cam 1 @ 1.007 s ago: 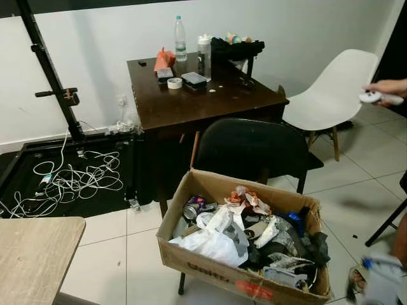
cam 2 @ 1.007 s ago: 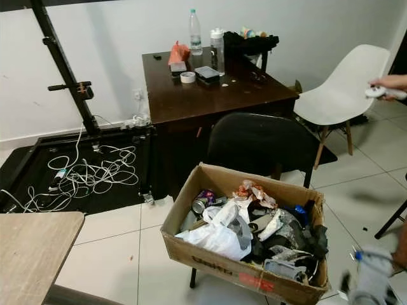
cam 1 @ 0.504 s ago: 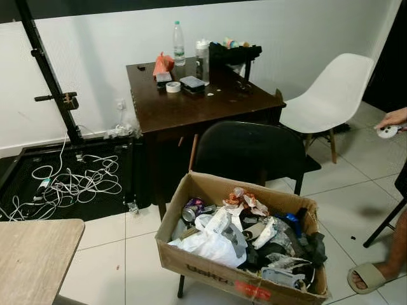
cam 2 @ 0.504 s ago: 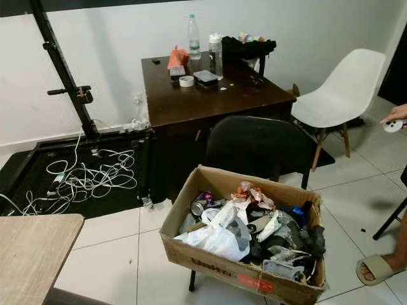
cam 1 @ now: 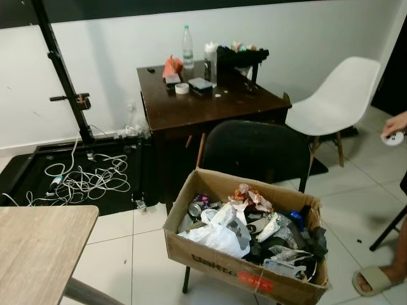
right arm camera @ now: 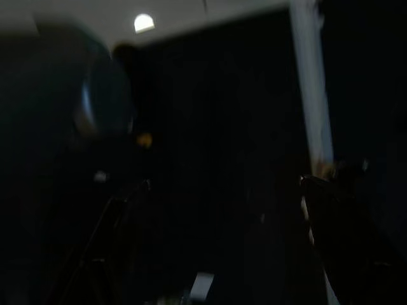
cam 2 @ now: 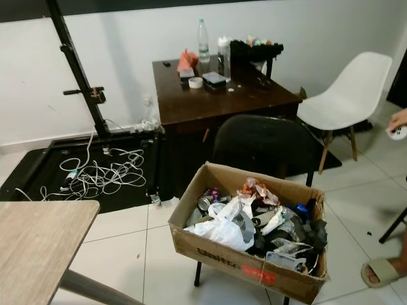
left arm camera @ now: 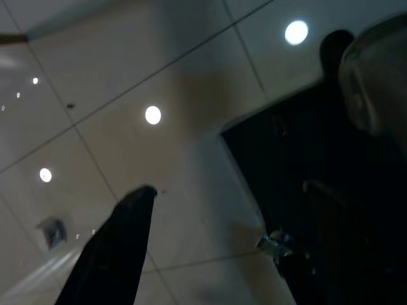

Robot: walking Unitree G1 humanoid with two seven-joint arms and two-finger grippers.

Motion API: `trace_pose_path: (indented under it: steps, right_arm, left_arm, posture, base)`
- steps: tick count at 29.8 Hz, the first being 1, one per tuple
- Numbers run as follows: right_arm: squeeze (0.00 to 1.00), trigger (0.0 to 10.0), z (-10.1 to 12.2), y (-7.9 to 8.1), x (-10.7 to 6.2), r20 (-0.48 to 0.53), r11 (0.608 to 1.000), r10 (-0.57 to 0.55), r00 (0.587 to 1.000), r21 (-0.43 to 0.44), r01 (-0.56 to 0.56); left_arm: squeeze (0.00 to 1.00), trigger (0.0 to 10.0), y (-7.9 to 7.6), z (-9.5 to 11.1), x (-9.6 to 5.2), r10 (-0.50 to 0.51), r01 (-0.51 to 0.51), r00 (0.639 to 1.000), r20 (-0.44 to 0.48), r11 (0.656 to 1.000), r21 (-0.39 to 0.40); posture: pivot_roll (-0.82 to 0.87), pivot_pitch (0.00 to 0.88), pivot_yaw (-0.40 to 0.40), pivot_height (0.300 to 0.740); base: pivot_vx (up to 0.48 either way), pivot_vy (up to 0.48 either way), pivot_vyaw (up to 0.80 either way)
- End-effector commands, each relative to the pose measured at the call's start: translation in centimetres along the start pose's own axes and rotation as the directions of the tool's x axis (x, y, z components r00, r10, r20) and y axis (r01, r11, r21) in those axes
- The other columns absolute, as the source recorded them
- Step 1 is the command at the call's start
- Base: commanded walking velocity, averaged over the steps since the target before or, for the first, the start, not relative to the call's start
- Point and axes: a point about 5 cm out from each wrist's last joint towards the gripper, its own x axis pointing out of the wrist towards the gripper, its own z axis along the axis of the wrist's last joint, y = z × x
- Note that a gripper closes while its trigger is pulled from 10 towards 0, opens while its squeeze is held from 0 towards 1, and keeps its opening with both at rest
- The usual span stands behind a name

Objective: Picking trash to rubbish bin

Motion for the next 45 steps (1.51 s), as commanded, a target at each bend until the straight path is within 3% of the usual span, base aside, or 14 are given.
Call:
trace_pose_path:
  steps: [1,34,45]
  right_arm:
    - [0.0,10.0,-0.7,0.2,-0.1,-0.025,0.999,0.015,1.0,-0.029,-0.016]
    - [0.0,10.0,-0.9,1.0,-0.1,-0.04,0.985,0.084,0.996,-0.148,-0.09]
    - [0.0,10.0,-0.9,1.5,-0.1,-0.045,0.98,0.103,0.994,-0.165,-0.109]
  left_arm:
    - [0.0,10.0,0.2,-0.6,-0.1,0.009,-0.01,1.0,-0.021,1.0,-0.016]
    - [0.0,10.0,-0.1,-0.6,-0.1,0.001,-0.002,1.0,-0.019,1.0,-0.017]
    - [0.0,10.0,0.0,-0.7,-0.1,0.003,-0.003,1.0,-0.018,1.0,-0.011]
  posture:
    - [-0.09,0.075,0.069,0.74]
    - [-0.09,0.059,0.049,0.74]
    - [-0.08,0.065,0.052,0.74]
  base:
    - [-0.315,0.0,0.0]
    - [-0.313,0.0,0.0]
    - [0.0,0.0,0.0]
